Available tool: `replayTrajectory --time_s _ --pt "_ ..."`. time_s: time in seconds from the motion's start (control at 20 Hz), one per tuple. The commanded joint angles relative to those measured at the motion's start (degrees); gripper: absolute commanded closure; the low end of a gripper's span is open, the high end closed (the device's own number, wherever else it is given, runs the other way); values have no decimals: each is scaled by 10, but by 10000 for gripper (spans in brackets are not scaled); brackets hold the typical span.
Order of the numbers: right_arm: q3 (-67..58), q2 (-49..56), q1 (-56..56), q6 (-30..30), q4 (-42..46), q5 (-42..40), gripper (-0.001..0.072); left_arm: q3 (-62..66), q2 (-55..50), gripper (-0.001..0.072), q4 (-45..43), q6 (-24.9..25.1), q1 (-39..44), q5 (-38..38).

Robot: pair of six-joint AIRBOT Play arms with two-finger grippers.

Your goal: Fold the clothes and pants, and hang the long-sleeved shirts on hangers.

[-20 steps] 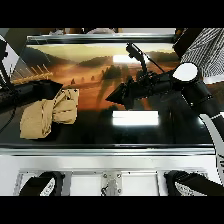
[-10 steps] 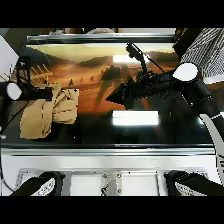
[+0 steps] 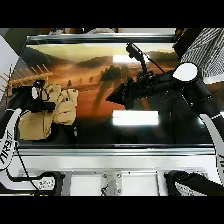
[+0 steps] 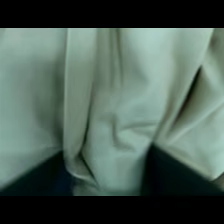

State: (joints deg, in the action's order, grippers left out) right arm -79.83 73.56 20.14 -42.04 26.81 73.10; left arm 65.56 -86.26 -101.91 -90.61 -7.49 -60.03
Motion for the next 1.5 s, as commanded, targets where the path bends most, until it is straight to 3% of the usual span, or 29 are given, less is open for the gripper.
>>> replayTrajectory --time_s 0.0,0.05,0.25,0.55,0.65,0.75,1.0,1.05,1.1,1.15,1.2,1.25,1.3,1.45 --pt "0 0 0 0 0 0 695 8 -9 655 0 -10 -4 -29" --pt "0 0 0 2 0 -7 694 22 0 689 6 -10 1 -43" --pt "0 0 0 1 -2 -17 694 119 82 689 94 -6 67 -84" --pt "-2 -4 -14 -1 -129 6 695 239 205 689 129 -3 263 -73" --pt "-2 -21 -54 -30 -86 0 696 256 221 689 130 -3 322 -72" --pt "-2 -48 -106 -84 14 -35 696 256 219 689 130 -4 366 -74" --pt "-1 -88 -224 -247 218 -70 696 256 123 689 131 -31 447 -53" --pt "-1 -87 -242 -276 235 -66 694 256 94 644 130 -31 456 -48" --pt "-1 -86 -257 -290 238 -62 684 256 68 297 131 -31 460 -45" --pt "-1 -84 -269 -298 238 -57 665 257 43 2 131 -34 458 -42" --pt "-1 -82 -280 -298 238 -49 450 257 24 18 135 -34 451 -42" --pt "-1 -79 -287 -298 238 -39 130 257 9 18 138 -42 438 -45" --pt "-1 -75 -292 -298 244 -32 13 257 -2 18 152 -50 422 -50" --pt "21 -66 -294 -298 294 -24 14 255 -26 18 221 -48 372 -69"
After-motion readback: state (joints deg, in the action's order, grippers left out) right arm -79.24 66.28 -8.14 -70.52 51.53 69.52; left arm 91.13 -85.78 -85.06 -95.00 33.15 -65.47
